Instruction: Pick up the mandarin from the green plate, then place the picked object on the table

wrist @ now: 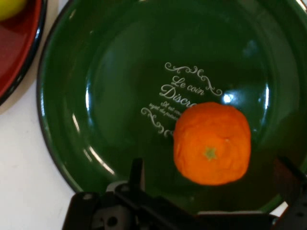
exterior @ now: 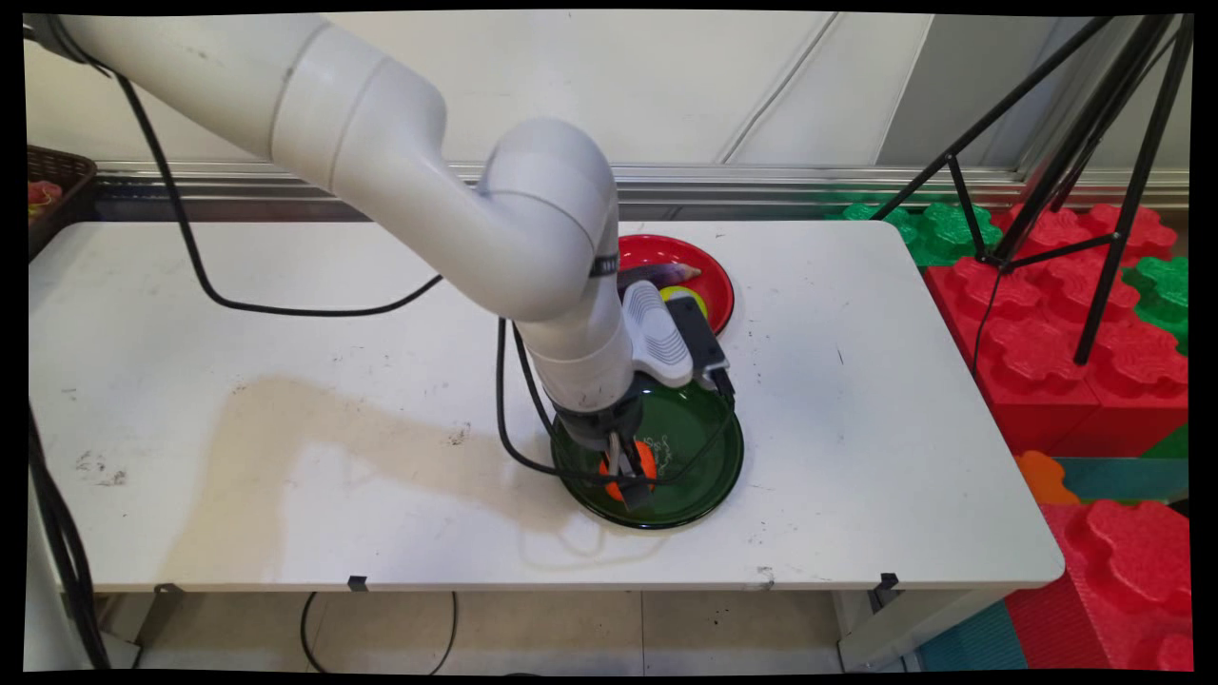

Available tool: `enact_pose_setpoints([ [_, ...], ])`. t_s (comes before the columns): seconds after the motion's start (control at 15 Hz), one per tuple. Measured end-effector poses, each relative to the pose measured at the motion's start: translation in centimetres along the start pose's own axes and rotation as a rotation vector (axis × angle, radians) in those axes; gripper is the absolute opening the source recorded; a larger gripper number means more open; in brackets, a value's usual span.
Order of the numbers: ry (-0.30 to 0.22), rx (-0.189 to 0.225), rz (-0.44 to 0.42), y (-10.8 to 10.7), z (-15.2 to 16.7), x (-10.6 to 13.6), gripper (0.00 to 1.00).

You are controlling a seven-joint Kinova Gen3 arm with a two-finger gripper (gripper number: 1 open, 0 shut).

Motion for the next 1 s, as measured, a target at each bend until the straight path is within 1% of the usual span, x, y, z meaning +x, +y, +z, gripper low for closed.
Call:
enact_pose_setpoints([
  [0.33,0.012,-0.008,0.02,0.1,1.8,0.1,1.0],
  [0.4,0.016,-0.01,0.023,0.1,2.0,0.1,0.0],
  [0.73,0.034,-0.013,0.039,0.0,2.2,-0.1,0.0],
  [1.0,0.05,-0.012,0.053,-0.3,1.2,-0.3,0.0],
])
